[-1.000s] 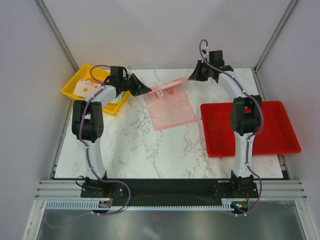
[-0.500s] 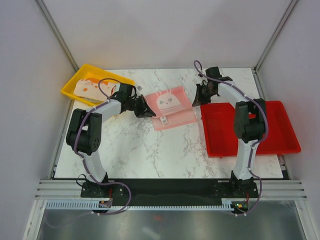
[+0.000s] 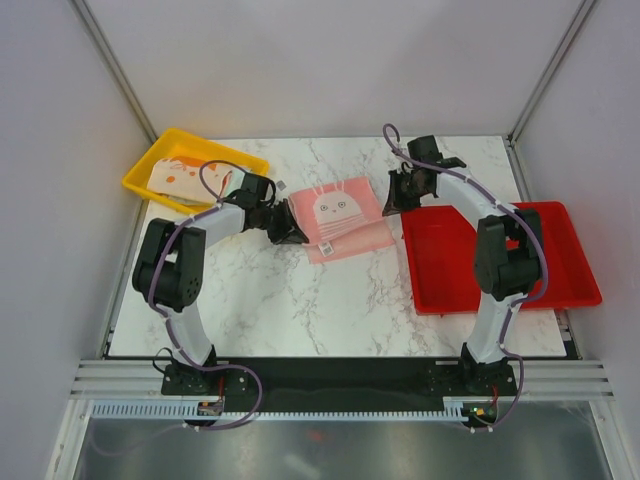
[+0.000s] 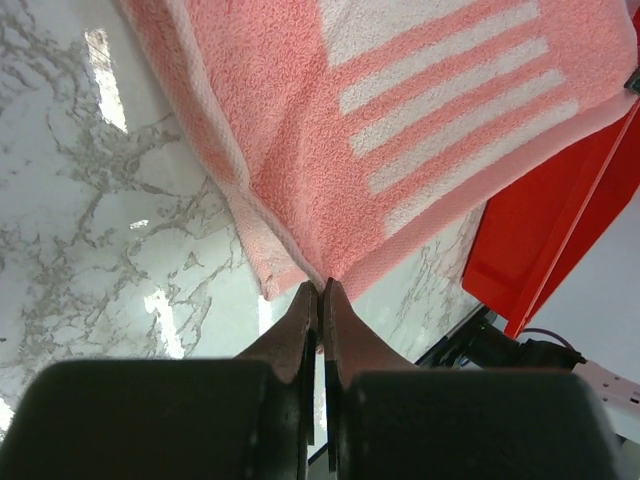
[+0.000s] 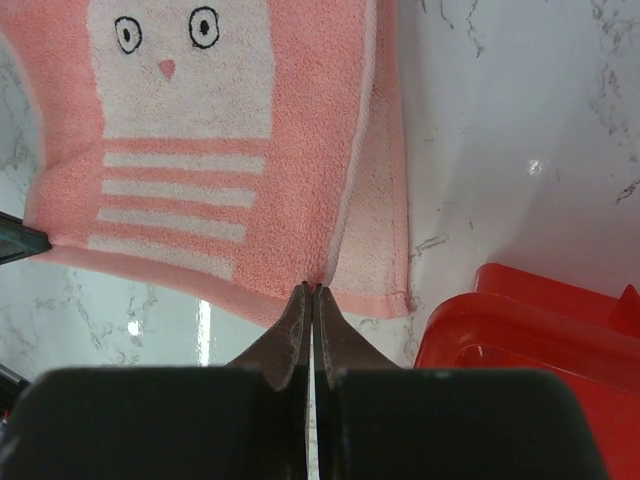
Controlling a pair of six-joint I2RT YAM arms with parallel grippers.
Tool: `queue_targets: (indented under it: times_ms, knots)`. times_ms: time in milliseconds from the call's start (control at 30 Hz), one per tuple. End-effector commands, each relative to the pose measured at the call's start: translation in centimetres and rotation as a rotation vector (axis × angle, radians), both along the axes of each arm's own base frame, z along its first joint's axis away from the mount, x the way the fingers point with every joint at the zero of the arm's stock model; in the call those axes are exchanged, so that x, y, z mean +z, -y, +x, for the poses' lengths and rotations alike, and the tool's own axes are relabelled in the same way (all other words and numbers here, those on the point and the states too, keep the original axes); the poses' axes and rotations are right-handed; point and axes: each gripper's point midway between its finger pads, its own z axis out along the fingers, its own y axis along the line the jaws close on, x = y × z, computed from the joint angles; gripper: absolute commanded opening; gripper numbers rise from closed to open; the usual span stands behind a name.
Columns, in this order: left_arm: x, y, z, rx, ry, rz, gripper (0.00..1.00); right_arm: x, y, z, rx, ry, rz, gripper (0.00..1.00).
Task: Fold and stack the towels
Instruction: Fold the towel
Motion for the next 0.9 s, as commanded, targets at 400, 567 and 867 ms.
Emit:
queue_targets:
  times_ms: [400,567,867]
  knots:
    - [-0.5,1.5,-3.2,-0.086,0.037,0.068,0.02,0.4,1.3,-0.1,-0.014,0.058,-0.103,0.00]
    - [-0.4,1.6,-3.2,-0.076,0.053,0.075,0.02,1.1,0.7,0.0,-0.007,0.073,-0.084,0.00]
    - [-3.2,-0.1,-0.6,-0.016,-0.002,0.178,0.02,0.0,-3.0,-0.4,-0.024,0.057,-0.059,0.00]
